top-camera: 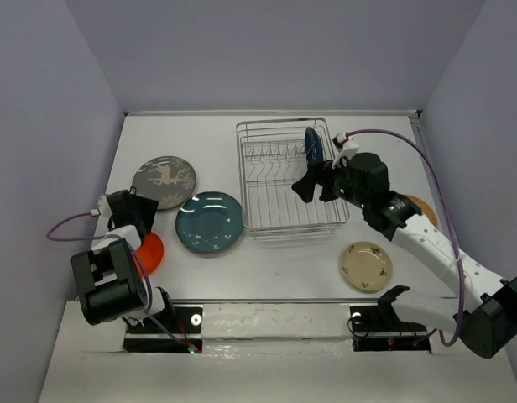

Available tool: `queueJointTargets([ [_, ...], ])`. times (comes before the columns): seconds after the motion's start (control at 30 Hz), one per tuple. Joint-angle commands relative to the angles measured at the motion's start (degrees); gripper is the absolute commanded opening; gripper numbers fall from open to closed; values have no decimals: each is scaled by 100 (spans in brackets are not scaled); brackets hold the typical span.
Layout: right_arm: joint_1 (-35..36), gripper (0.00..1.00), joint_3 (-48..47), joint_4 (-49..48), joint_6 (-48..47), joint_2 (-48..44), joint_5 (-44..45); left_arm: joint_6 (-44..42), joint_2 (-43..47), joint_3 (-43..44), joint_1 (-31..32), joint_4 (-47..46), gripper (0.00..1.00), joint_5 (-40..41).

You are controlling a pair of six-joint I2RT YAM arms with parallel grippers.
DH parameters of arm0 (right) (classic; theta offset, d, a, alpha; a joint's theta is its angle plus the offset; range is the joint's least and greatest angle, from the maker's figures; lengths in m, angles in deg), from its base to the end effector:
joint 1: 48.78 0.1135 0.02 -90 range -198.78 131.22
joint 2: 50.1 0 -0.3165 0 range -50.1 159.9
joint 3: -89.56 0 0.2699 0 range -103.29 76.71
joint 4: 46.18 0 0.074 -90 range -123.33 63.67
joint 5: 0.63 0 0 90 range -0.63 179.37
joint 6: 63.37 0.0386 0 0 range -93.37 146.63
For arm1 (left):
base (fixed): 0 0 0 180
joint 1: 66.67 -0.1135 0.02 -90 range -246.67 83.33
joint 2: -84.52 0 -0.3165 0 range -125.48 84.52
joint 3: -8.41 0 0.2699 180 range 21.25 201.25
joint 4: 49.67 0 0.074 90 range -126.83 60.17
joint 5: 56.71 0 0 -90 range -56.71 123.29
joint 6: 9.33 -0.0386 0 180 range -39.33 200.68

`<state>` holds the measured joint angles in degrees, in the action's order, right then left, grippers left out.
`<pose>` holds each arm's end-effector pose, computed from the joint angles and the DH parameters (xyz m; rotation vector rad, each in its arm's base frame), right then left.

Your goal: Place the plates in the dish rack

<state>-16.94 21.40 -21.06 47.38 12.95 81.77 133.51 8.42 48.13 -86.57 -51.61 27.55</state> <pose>0.2104 0.1367 0.3813 -0.2839 1.9681 0.7343 0.2401 0.0828 0.1971 -1.2583 1.8066 -0.4345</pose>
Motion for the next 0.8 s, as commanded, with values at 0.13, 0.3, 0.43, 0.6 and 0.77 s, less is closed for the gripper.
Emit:
queueJointTargets([
  [0.13, -37, 94, -33, -357, -36, 120, -102, 367, -783, 222, 4, -1114, 63, -173],
  [0.3, -37, 93, -6, -498, 69, 199, -207, 578, -1117, 160, 4, -1650, 57, -191],
  [0.43, -37, 92, 37, -550, 148, 226, -269, 754, -1284, 55, 12, -2027, 53, -147],
  [0.6, -37, 92, -6, -559, 157, 252, -234, 974, -1426, -226, 13, -2748, 27, -130],
  [0.77, -37, 91, -50, -551, 218, 305, -383, 1018, -1066, -340, 13, -3021, 6, -68],
])
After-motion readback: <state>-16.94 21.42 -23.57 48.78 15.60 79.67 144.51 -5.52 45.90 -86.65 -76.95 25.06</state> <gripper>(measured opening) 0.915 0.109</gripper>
